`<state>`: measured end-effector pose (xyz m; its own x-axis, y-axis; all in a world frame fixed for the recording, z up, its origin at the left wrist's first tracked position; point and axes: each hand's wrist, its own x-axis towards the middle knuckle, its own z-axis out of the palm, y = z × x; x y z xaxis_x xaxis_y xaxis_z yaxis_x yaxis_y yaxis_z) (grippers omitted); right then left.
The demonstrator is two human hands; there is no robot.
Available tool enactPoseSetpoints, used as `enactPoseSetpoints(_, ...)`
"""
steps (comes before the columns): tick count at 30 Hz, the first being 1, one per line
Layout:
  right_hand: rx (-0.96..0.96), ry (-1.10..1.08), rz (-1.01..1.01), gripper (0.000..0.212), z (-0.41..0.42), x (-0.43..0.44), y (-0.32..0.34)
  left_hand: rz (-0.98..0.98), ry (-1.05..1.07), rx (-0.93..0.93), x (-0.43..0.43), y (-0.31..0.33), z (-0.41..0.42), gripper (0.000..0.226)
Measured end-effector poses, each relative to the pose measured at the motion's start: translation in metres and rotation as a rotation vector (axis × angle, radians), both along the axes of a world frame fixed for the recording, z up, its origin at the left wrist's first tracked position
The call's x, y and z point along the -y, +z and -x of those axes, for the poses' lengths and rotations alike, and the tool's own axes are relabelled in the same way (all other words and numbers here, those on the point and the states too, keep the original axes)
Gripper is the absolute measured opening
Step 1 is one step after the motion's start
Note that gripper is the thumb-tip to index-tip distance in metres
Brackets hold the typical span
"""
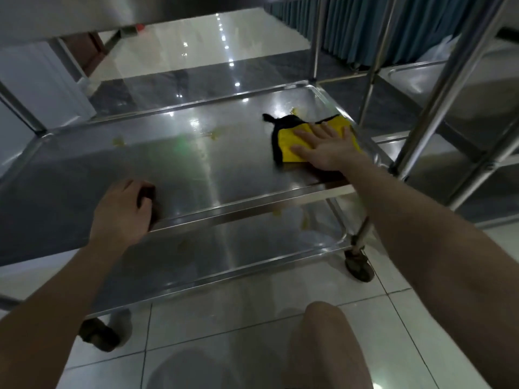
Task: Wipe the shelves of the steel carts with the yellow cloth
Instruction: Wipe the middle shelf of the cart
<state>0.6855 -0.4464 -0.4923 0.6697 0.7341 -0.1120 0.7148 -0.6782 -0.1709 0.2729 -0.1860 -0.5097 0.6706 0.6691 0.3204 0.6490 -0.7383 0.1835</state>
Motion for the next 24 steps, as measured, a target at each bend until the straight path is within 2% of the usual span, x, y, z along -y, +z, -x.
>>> enactPoseSetpoints(3, 0.035, -0.067, 0.042, 0.086, -0.027, 0.033, -0.001, 0.006, 0.023, 0.017, 0.003, -0.002, -0.002, 0.030)
enactPoseSetpoints(7, 0.030, -0.096, 0.020, 0.081, 0.014, 0.012, -0.003, -0.027, 0.026, 0.032, 0.003, -0.005, -0.005, 0.026)
enactPoseSetpoints(12, 0.033, 0.227, 0.007, 0.074, 0.146, -0.066, -0.004, -0.029, 0.030, 0.017, 0.001, -0.004, -0.004, 0.024)
enactPoseSetpoints(15, 0.028, 0.336, -0.020, 0.070, 0.185, -0.078, -0.005, -0.007, 0.021, 0.005, 0.001, -0.001, 0.001, 0.027)
enactPoseSetpoints(20, 0.023, 0.373, -0.070, 0.070, 0.144, -0.033, -0.006, 0.036, -0.011, 0.009, -0.002, -0.002, 0.005, 0.034)
enactPoseSetpoints(24, 0.054, 0.205, -0.017, 0.079, 0.065, 0.023, -0.005, 0.031, -0.006, 0.010, 0.000, -0.001, 0.005, 0.035)
